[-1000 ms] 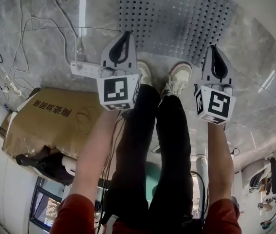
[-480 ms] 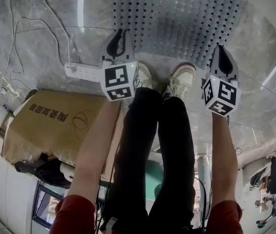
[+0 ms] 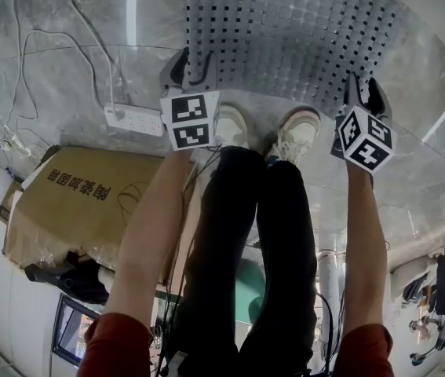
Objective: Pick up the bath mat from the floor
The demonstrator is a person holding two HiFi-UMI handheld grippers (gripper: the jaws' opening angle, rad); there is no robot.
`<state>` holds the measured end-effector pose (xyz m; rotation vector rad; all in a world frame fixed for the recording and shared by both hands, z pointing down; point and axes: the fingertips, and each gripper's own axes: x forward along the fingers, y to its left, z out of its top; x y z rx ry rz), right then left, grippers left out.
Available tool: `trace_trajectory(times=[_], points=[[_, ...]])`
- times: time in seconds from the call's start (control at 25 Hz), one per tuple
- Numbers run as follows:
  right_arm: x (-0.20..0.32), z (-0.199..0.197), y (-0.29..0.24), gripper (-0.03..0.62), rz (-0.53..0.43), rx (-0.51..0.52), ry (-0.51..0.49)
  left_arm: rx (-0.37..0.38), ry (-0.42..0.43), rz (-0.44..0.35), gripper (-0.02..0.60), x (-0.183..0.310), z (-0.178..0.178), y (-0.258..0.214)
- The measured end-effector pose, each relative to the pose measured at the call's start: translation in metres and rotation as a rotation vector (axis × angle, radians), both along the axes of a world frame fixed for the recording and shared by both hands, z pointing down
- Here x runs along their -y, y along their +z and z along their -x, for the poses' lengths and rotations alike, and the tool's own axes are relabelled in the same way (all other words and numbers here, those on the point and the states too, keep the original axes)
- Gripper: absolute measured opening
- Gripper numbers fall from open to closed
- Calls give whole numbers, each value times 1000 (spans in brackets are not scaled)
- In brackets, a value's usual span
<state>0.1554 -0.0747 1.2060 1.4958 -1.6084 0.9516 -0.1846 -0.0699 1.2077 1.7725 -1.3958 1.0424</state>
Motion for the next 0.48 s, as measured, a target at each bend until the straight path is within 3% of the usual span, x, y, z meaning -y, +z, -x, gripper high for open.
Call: trace_trajectory(times=[0.32, 0.48], points=[[-3, -13, 39, 332, 88, -12, 5, -22, -45, 115, 329, -6, 12, 46], [-7, -19, 53, 349, 124, 2, 22, -17, -50, 151, 351, -10, 16, 60]])
